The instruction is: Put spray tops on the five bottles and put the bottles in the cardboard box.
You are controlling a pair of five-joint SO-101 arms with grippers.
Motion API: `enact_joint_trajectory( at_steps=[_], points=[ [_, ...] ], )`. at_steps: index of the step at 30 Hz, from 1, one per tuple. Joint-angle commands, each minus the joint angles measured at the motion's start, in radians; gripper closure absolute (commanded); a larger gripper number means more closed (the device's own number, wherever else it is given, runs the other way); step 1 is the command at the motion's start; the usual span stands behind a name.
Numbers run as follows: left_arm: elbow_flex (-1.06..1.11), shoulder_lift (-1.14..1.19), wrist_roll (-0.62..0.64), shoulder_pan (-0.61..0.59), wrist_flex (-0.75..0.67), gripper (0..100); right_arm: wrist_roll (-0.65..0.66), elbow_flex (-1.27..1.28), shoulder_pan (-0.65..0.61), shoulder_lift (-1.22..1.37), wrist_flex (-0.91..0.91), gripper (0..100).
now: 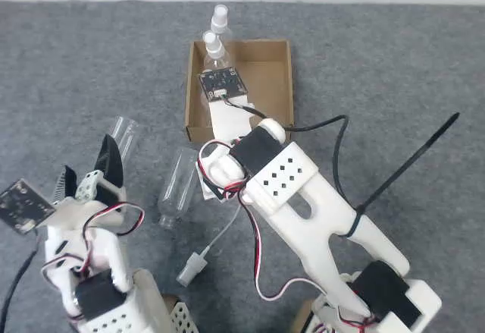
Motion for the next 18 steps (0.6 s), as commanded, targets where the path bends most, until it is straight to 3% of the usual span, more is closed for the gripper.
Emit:
enact_joint_trajectory(
  at_steps=[1, 10, 18],
  points=[
    [-0.113, -0.006, -0.069, 0.000, 0.060, 70, -0.014, 0.006, 0.044, -0.021, -0.010, 99.1],
    [-0.166, 0.034, -0.170, 0.000, 0.161, 70, -0.015, 0.006, 0.053, -0.019, 0.031, 99.1],
    [-0.401, 0.499, -0.195, -0.124, 0.158, 70, -0.087, 0.008, 0.053, -0.010, -0.002, 99.2]
  ],
)
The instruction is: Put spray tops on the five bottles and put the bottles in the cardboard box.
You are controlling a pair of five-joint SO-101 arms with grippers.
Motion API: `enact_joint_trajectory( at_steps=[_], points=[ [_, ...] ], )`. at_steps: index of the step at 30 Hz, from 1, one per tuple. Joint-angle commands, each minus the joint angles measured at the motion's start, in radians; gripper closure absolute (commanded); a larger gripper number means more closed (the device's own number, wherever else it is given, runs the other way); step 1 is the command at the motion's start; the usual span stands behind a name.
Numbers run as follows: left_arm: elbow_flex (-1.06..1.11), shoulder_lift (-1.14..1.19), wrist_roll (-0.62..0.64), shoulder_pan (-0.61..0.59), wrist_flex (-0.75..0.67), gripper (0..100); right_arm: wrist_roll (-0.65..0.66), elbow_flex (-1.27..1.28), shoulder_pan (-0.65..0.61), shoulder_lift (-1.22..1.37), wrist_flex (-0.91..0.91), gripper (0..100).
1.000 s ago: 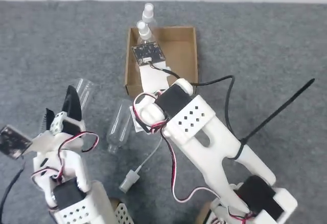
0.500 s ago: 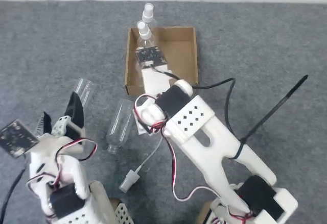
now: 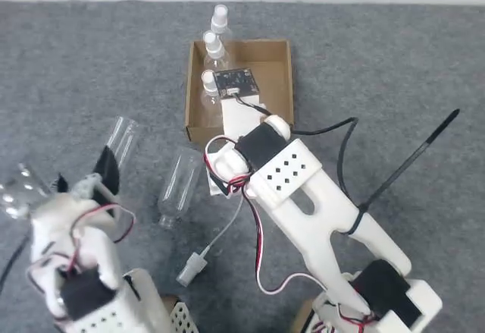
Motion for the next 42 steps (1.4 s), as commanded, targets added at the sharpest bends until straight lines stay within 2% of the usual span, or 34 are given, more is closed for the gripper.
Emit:
enact_joint_trajectory(
  at_steps=[1, 5, 11, 16, 22, 34, 42],
  points=[
    [-0.193, 0.325, -0.015, -0.080, -0.002, 70, -0.015, -0.014, 0.013, -0.010, -0.016, 99.2],
    [-0.257, 0.505, -0.094, -0.092, -0.026, 70, -0.012, -0.012, 0.013, -0.010, -0.015, 99.2],
    [-0.231, 0.615, -0.201, -0.092, -0.106, 70, -0.012, -0.011, 0.013, -0.010, -0.018, 99.2],
    [-0.219, 0.674, -0.284, -0.092, -0.109, 60, -0.012, 0.012, 0.013, -0.008, -0.038, 99.2],
    [-0.245, 0.790, -0.377, -0.087, -0.115, 59, -0.018, 0.103, 0.013, -0.008, -0.159, 99.2],
    [-0.447, 1.188, -0.477, -0.087, -0.114, 59, -0.020, 0.127, 0.013, -0.010, -0.194, 99.2],
    [-0.489, 1.304, -0.545, -0.071, -0.114, 59, -0.020, 0.127, 0.013, -0.010, -0.194, 99.2]
  ],
)
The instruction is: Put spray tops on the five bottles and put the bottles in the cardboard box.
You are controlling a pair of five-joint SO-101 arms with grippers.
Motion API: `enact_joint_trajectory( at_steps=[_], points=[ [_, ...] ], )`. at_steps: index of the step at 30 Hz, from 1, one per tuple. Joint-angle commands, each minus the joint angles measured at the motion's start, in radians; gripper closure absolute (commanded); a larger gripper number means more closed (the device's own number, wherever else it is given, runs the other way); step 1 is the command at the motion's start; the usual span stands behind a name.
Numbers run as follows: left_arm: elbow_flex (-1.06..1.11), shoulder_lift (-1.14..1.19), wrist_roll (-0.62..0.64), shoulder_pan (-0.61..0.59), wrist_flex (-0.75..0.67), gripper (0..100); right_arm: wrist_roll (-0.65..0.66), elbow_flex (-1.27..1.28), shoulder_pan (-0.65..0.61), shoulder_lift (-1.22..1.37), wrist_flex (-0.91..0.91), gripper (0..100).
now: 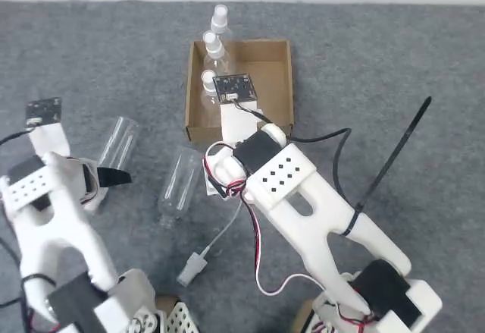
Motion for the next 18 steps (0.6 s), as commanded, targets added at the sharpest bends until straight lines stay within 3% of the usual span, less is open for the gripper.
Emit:
enact_joint_trajectory(
  at_steps=[1, 18],
  points=[
    [-0.058, 0.023, -0.026, 0.028, -0.023, 59, -0.014, -0.008, 0.015, -0.010, -0.019, 99.2],
    [-0.110, 0.284, -0.020, 0.063, -0.137, 59, -0.008, -0.008, 0.015, -0.010, -0.019, 99.2]
  ],
)
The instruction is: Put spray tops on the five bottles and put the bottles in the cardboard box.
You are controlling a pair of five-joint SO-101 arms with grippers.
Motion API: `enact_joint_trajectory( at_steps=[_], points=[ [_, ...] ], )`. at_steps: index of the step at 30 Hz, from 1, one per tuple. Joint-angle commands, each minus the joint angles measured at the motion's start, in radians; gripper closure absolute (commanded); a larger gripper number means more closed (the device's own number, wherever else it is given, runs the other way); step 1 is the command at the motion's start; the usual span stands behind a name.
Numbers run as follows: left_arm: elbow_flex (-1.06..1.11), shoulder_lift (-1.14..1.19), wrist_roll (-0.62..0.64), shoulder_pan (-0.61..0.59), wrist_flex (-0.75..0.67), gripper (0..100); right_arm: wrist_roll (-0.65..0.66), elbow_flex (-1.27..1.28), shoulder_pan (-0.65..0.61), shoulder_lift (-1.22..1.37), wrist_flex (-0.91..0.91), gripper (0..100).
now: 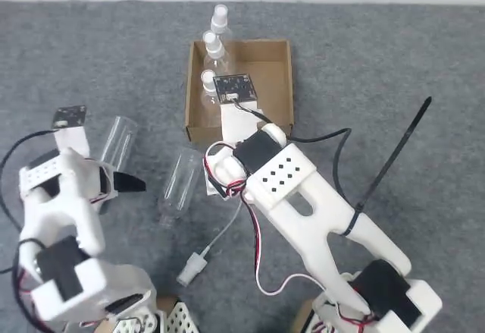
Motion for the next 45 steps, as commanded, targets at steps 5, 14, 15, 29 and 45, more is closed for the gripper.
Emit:
enact_joint_trajectory(
  at_steps=[5, 14, 15, 29, 45],
  points=[
    [-0.137, 0.114, -0.003, 0.005, -0.026, 62, -0.008, -0.008, 0.015, -0.010, -0.019, 99.2],
    [-0.160, 0.155, -0.006, 0.000, -0.021, 73, -0.006, -0.008, 0.015, -0.010, -0.019, 99.2],
    [-0.160, 0.155, -0.006, 0.000, -0.021, 75, -0.006, -0.008, 0.015, -0.010, -0.019, 99.2],
    [-0.162, 0.127, -0.058, -0.002, 0.087, 90, -0.006, -0.008, 0.015, -0.010, -0.018, 99.2],
    [0.156, -0.446, -0.104, 0.000, 0.158, 96, -0.006, -0.008, 0.018, -0.016, -0.012, 99.2]
  ],
)
